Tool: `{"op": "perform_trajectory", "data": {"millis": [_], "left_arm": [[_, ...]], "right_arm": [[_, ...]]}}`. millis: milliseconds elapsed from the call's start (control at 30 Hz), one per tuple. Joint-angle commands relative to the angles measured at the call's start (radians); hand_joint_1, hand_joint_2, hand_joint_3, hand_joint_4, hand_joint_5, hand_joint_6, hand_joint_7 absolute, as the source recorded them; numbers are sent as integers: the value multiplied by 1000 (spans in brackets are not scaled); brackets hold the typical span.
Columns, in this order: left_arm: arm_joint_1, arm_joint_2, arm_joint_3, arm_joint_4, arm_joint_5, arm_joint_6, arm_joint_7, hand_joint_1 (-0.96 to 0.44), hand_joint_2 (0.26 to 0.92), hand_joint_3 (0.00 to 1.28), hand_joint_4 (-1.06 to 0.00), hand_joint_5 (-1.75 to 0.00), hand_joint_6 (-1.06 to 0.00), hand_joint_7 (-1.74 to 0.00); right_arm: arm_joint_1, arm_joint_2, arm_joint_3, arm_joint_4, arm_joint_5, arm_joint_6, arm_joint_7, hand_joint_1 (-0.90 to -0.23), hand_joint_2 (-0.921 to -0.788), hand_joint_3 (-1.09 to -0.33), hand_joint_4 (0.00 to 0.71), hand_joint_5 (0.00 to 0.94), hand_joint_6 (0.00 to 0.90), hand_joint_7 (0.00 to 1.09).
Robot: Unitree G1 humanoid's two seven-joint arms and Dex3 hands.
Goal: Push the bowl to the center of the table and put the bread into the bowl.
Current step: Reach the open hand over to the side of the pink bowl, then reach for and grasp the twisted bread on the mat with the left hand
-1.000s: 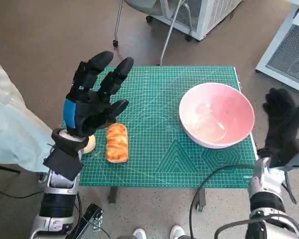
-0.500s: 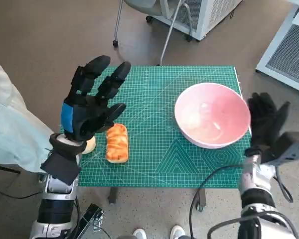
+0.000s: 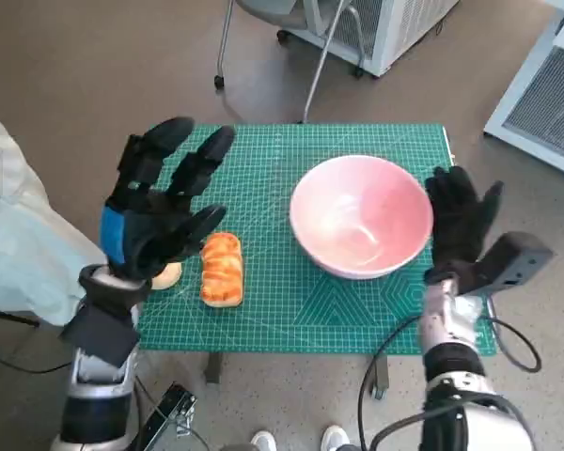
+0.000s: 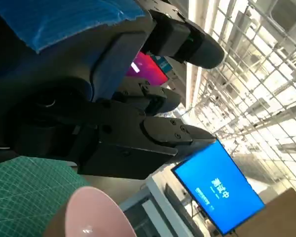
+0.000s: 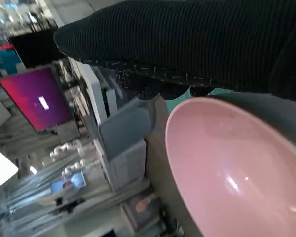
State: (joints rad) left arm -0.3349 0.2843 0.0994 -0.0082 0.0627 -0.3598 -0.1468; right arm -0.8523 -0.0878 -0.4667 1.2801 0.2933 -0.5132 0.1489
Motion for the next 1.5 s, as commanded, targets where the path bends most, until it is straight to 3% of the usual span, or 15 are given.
{"op": "perform_trajectory", "data": {"millis": [33, 533, 700, 900, 1167, 1300, 1500], "left_arm": [[31, 5, 13, -56, 2, 39, 12, -169, 921, 224, -188, -594, -93, -918], [89, -2, 22, -154, 22, 114, 36, -129, 904, 258, -110, -738, -58, -986], [108, -1, 26, -175, 26, 124, 41, -128, 897, 271, -104, -750, -55, -993], [129, 10, 42, -186, 17, 125, 33, -130, 889, 287, -100, -754, -53, -992], [144, 70, 62, -168, 20, 78, -2, -123, 875, 300, -110, -760, -74, -969], [132, 160, 76, -133, 32, 31, -62, -93, 859, 306, -128, -750, -108, -940], [95, 327, 78, -72, 90, -46, -152, -56, 835, 273, -204, -670, -211, -844]], "right_arm": [[-19, 34, -8, 18, 11, 30, -3, -500, -921, -785, 243, 4, 135, 498], [-95, 89, -1, 38, -6, 94, -53, -509, -921, -799, 273, 9, 100, 584], [-114, 86, 4, 39, -16, 112, -69, -512, -921, -800, 276, 10, 105, 599], [-123, 60, 32, 32, -54, 100, -84, -519, -921, -802, 299, 19, 109, 610], [-114, 24, 105, -8, -130, -31, -53, -518, -921, -808, 327, 27, 107, 638], [-96, 2, 159, -51, -181, -141, -31, -509, -921, -817, 336, 23, 82, 687], [-58, -35, 216, -131, -214, -288, 44, -535, -921, -824, 342, 22, 55, 706]]}}
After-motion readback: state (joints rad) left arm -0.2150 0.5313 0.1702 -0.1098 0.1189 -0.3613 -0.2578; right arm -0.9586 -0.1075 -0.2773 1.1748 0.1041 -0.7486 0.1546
